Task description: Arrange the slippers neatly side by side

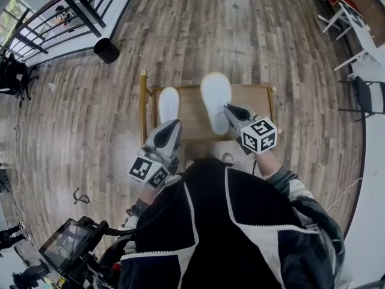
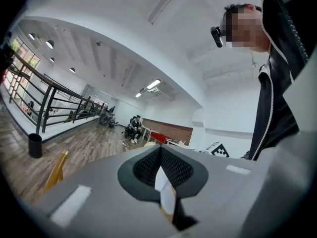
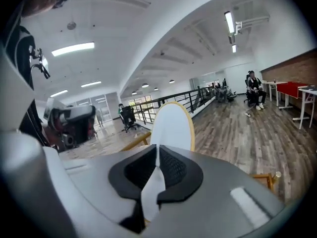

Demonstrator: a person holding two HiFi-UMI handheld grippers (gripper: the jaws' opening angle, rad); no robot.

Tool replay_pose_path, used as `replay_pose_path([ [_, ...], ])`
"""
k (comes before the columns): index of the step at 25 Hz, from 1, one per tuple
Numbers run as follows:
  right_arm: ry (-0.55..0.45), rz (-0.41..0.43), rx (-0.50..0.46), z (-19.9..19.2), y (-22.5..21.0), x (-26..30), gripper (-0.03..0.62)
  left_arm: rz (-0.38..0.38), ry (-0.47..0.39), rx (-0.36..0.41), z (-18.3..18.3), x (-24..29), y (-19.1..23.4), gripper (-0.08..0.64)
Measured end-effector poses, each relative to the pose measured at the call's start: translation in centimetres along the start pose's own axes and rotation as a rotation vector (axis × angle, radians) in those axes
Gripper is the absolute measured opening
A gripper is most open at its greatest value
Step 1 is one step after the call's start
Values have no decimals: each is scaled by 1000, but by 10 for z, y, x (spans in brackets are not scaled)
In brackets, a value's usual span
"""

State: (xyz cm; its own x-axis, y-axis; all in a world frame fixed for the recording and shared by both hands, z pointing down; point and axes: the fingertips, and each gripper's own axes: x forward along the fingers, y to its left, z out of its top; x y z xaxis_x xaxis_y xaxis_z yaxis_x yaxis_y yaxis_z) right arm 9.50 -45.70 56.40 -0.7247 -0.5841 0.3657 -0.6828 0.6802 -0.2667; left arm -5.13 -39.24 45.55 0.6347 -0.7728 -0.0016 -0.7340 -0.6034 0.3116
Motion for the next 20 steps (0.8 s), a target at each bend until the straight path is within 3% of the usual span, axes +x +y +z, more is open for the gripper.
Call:
replay_pose_path([
  [4, -114, 42, 44, 21, 39, -15, 23, 8, 3, -1, 0, -6, 8, 17],
  [8, -153, 66, 61, 30, 71, -12, 23, 9, 7, -5, 4, -19, 19, 17],
  [13, -152, 93, 95, 23, 79, -1, 23, 9, 6, -5, 6, -26, 21, 17],
  [20, -68, 57, 114, -14, 61, 54, 23, 17, 20, -8, 6, -44, 30, 17],
])
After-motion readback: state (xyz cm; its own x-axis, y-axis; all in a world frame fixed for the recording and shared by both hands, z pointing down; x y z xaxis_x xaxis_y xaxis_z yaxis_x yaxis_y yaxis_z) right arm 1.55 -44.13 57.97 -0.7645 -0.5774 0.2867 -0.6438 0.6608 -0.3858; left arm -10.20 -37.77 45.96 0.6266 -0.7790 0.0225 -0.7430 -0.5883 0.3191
